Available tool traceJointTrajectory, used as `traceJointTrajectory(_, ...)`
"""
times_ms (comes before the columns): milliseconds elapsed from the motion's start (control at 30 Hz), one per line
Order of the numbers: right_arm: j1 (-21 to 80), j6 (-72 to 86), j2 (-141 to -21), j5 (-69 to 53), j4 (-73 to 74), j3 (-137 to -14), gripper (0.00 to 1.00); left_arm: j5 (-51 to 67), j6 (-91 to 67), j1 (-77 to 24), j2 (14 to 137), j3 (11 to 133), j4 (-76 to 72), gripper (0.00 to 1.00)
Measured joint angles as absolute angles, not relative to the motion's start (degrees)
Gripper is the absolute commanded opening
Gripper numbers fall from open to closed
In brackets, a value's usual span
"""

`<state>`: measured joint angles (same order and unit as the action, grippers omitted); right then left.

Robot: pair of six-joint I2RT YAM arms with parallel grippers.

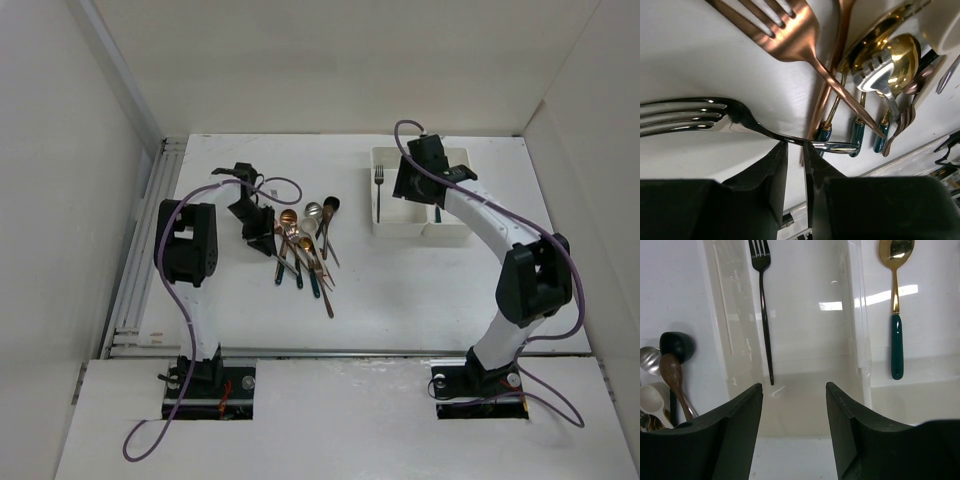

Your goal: Sort the eating utensils into containers

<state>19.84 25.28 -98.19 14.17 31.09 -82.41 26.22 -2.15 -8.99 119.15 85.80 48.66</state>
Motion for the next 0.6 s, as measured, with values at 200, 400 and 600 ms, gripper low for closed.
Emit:
traceJointTrajectory(200,19.8,25.2,-97.9,14.5,31.0,-81.7,0.59,26.0,-1.8,-4.9,119.5,86.9,48.8,0.19)
traceJointTrajectory(400,19.8,25.0,-97.8,14.6,31.1,-81.3,0.59,24.3,-0.6,-3.7,119.5,86.9,47.9,0.43)
traceJointTrajectory(600,19.8,24.6,-97.8,14.6,31.1,-81.1,0.59,23.1,-0.7,-4.7,119.8,87.8,48.1,0.46)
